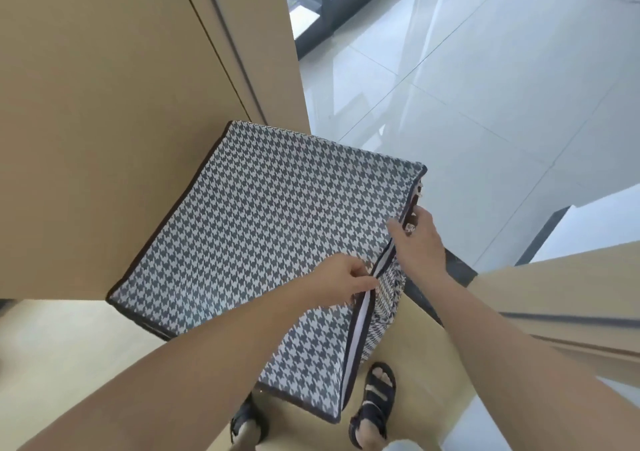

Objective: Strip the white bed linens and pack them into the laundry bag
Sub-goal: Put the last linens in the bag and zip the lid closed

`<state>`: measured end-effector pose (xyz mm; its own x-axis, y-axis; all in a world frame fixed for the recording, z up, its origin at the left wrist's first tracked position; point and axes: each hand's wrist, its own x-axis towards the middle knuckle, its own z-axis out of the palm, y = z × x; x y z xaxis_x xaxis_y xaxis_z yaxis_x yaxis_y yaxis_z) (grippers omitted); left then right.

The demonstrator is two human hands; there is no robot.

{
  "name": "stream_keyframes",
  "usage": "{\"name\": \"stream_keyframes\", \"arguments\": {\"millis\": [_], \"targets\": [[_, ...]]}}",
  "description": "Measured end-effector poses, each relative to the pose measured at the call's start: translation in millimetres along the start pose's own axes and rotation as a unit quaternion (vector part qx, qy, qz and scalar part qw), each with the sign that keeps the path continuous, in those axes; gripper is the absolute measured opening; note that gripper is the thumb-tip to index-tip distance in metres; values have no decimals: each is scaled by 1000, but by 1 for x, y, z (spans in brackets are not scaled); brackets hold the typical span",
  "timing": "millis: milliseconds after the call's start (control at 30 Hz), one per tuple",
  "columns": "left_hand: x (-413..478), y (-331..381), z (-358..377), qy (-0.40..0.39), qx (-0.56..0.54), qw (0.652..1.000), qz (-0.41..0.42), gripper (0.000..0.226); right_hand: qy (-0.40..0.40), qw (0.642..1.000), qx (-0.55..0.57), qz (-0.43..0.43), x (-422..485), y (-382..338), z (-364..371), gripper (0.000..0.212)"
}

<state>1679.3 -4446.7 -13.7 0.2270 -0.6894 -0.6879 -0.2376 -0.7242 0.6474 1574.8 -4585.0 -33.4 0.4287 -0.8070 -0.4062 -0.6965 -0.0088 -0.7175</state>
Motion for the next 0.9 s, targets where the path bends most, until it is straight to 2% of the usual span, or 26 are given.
{"name": "stream_keyframes", "arguments": {"millis": [100, 233, 333, 400, 533, 600, 667, 733, 800, 900], "targets": [[-4, -28, -24, -5, -22, 1000, 19, 23, -29, 999, 3, 40, -27, 1, 26, 82], [-3, -95, -94, 134, 69, 988, 13, 37, 8, 998, -22, 66, -54, 3, 59, 78], [-5, -162, -170, 222, 131, 964, -64, 58, 66, 986, -39, 148, -75, 3, 83, 86], [-7, -204, -217, 255, 159, 947, -111, 63, 118, 973, -26, 195, -93, 5, 101, 85], [-8, -261, -260, 248, 202, 924, -209, 80, 216, 923, -112, 298, -119, 9, 136, 72], [-3, -277, -263, 223, 193, 926, -236, 70, 257, 905, -141, 310, -128, 7, 147, 57], [4, -280, -264, 215, 146, 946, -192, 51, 267, 902, -123, 315, -133, 0, 153, 42], [5, -268, -259, 232, 101, 963, -92, 36, 265, 908, -91, 311, -136, -9, 155, 35], [3, -241, -253, 240, 82, 967, -15, 30, 289, 918, -39, 269, -136, -26, 151, 36], [-8, -188, -256, 258, 68, 961, 70, 28, 372, 909, 37, 187, -143, -58, 124, 38]]}}
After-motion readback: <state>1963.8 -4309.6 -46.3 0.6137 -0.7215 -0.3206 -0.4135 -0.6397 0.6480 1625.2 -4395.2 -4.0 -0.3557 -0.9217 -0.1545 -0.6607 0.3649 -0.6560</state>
